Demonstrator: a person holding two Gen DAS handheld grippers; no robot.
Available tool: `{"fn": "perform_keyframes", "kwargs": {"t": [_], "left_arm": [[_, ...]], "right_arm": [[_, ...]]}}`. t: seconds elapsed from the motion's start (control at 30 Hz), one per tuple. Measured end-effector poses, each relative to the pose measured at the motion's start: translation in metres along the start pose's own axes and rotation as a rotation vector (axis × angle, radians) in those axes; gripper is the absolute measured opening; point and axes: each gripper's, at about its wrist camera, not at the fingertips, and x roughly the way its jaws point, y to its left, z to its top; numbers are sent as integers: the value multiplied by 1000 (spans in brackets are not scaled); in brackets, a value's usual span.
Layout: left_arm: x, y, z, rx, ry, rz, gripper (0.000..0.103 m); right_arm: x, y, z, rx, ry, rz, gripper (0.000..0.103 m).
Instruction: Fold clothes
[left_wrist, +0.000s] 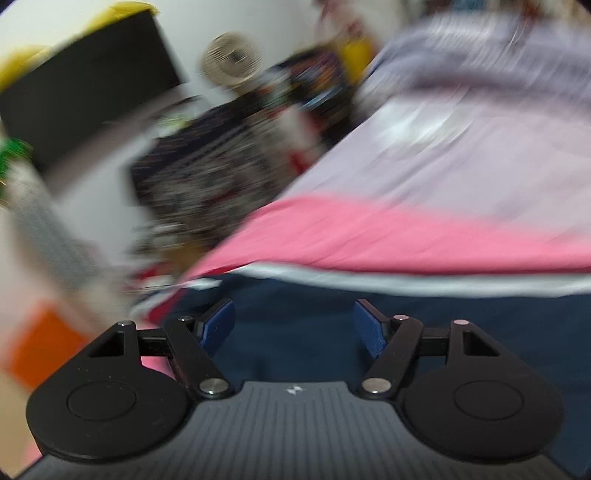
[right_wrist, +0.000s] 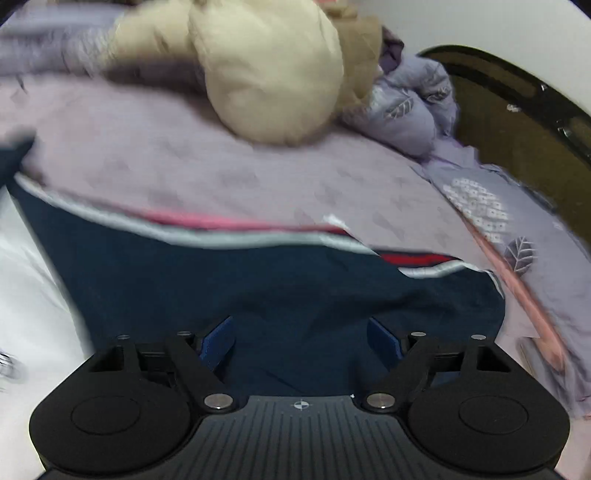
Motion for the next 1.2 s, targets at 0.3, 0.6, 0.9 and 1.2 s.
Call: {"fn": "perform_keyframes", "kwargs": {"t": [0.3, 0.6, 0.9, 1.2], "left_arm": [[-117, -156, -56, 366, -113, -583, 84], [-105, -130, -80, 461, -75, -466, 89], [-144, -132, -113, 577, -83, -570, 89], [-182, -99, -142, 511, -91, -523, 89]], "right_arm": [[-51, 143, -26, -188, -18, 540, 86], [-81, 99, -79, -216, 78, 508, 91], [-112, 99, -138, -210, 52, 490, 95], [-123, 93, -152, -149, 9, 466, 103]]}}
